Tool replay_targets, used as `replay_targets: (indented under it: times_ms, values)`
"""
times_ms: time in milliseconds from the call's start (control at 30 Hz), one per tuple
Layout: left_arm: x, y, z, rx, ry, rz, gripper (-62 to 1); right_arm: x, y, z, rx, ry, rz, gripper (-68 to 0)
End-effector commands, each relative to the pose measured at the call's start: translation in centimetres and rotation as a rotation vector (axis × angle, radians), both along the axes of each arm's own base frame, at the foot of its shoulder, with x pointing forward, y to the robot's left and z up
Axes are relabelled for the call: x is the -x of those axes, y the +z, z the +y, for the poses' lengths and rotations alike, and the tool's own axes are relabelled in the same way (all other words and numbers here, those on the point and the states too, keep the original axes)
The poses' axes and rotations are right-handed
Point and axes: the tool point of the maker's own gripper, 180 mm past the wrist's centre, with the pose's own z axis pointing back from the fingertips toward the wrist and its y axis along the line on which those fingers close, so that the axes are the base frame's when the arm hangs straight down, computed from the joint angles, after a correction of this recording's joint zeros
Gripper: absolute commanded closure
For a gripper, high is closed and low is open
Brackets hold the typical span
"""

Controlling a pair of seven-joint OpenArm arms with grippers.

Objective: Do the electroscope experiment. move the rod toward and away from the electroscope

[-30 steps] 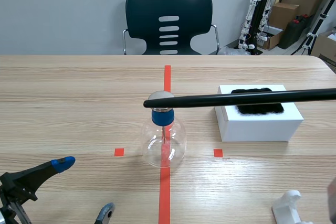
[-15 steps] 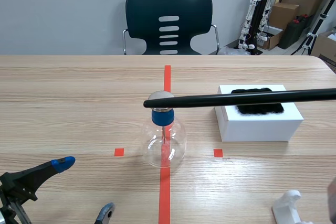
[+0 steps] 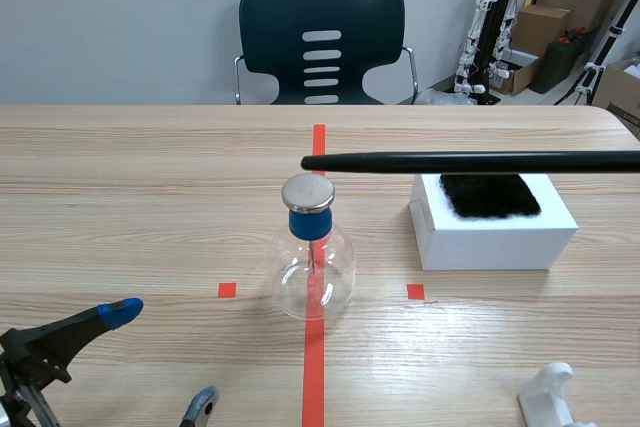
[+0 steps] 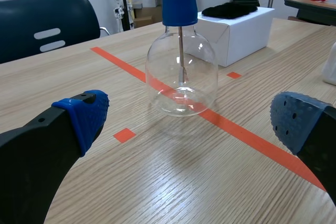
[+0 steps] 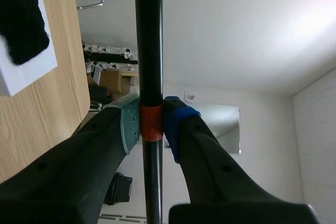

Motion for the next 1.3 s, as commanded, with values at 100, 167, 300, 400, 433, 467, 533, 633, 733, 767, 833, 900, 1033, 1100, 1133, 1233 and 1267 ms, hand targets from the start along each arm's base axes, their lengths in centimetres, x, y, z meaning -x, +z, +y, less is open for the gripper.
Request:
replay_targets:
  times_ms: [100, 167, 300, 400, 433, 467, 533, 633, 733, 767, 833, 900, 1033, 1100, 1133, 1233, 1267]
  values:
    - [-0.2, 0.5, 0.0, 0.017, 0.003, -0.017, -62.3, -1.8, 2.8, -1.7, 0.036, -0.029, -0.107, -1.0]
    - [-0.2, 0.5, 0.0, 0.017, 0.003, -0.017, -62.3, -2.9, 3.9, -2.3, 0.057, -0.045, -0.152, -1.0]
    - [-0.2, 0.5, 0.0, 0.017, 0.003, -0.017, -62.3, -5.1, 5.8, -3.1, 0.083, -0.058, -0.2, -1.0]
    - [-0.2, 0.5, 0.0, 0.017, 0.003, -0.017, -62.3, -6.5, 6.6, -3.0, 0.121, -0.045, -0.222, -1.0]
    - [-0.2, 0.5, 0.0, 0.017, 0.003, -0.017, -62.3, -7.0, 6.8, -2.8, 0.137, -0.032, -0.234, -1.0]
    - [-0.2, 0.5, 0.0, 0.017, 0.003, -0.017, -62.3, -7.4, 6.9, -2.6, 0.153, -0.022, -0.243, -1.0]
    - [-0.2, 0.5, 0.0, 0.017, 0.003, -0.017, -62.3, -8.2, 6.6, -2.0, 0.195, 0.002, -0.247, -1.0]
    - [-0.2, 0.5, 0.0, 0.017, 0.003, -0.017, -62.3, -9.2, 5.9, -0.9, 0.258, 0.044, -0.252, -1.0]
    - [-0.2, 0.5, 0.0, 0.017, 0.003, -0.017, -62.3, -9.9, 5.6, 0.3, 0.295, 0.078, -0.27, -1.0]
    - [-0.2, 0.5, 0.0, 0.017, 0.003, -0.017, -62.3, -10.1, 5.5, 0.8, 0.31, 0.087, -0.281, -1.0]
    - [-0.2, 0.5, 0.0, 0.017, 0.003, -0.017, -62.3, -10.4, 5.0, 1.6, 0.337, 0.11, -0.282, -1.0]
    - [-0.2, 0.5, 0.0, 0.017, 0.003, -0.017, -62.3, -10.7, 4.2, 2.2, 0.362, 0.124, -0.274, -1.0]
    - [-0.2, 0.5, 0.0, 0.017, 0.003, -0.017, -62.3, -11.2, 2.8, 2.9, 0.394, 0.14, -0.267, -1.0]
    - [-0.2, 0.5, 0.0, 0.017, 0.003, -0.017, -62.3, -11.4, 2.2, 3.1, 0.4, 0.146, -0.26, -1.0]
    - [-0.2, 0.5, 0.0, 0.017, 0.003, -0.017, -62.3, -11.5, 1.9, 3.1, 0.406, 0.147, -0.258, -1.0]
    - [-0.2, 0.5, 0.0, 0.017, 0.003, -0.017, -62.3, -11.7, 0.8, 3.0, 0.426, 0.143, -0.236, -1.0]
    - [-0.2, 0.5, 0.0, 0.017, 0.003, -0.017, -62.3, -11.8, 0.6, 3.0, 0.424, 0.143, -0.232, -1.0]
